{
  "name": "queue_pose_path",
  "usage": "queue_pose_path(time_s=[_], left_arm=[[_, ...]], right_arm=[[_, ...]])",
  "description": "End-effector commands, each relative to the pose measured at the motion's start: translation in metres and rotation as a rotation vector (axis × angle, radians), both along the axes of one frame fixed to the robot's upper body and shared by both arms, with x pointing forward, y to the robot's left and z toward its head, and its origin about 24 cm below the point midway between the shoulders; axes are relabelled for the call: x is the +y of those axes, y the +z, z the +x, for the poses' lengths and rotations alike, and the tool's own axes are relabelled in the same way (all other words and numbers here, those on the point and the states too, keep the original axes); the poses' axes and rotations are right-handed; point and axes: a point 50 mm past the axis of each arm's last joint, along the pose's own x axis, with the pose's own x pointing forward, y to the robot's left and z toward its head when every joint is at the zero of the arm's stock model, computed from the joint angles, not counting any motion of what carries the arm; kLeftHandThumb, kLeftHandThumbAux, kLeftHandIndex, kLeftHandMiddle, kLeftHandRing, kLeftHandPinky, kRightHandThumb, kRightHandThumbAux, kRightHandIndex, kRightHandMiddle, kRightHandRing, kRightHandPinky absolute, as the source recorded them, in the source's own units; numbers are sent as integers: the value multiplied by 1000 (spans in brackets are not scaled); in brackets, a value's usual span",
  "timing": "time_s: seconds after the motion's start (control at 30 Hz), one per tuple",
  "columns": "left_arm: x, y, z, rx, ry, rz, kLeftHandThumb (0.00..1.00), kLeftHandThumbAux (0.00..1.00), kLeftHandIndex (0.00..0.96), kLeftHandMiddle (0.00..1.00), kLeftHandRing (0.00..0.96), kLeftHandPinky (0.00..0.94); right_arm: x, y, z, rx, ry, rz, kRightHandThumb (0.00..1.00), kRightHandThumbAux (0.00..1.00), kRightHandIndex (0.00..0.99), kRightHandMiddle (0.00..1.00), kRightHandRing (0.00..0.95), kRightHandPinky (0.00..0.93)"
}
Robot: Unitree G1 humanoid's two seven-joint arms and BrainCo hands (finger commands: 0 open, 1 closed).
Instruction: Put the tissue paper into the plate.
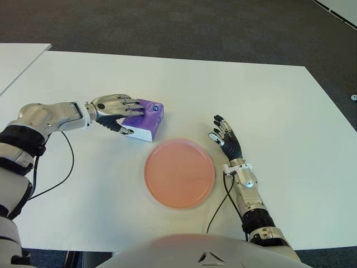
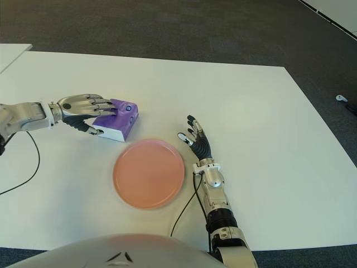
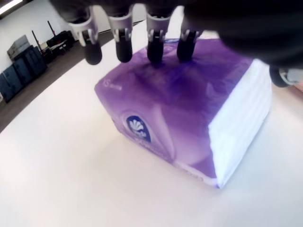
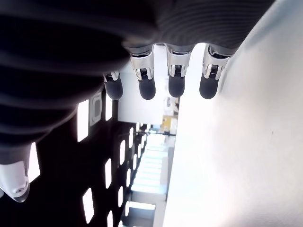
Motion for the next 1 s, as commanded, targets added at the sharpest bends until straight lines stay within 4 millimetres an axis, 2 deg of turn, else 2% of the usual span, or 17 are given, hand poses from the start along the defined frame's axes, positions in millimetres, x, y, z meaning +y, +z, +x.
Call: queue_pose_path(time_s=[0.03,1.0], left_arm=[[-4,-3,3,-21,-16,-35,465,67,0,0,0,0],[-6,0,4,-75,-15,-160,437,63,0,0,0,0]], right_arm=[[-2,-42,-28,200,-5,-26,0,488,0,0,0,0],[-2,-45,-28,200,3,-17,0,483,0,0,0,0]])
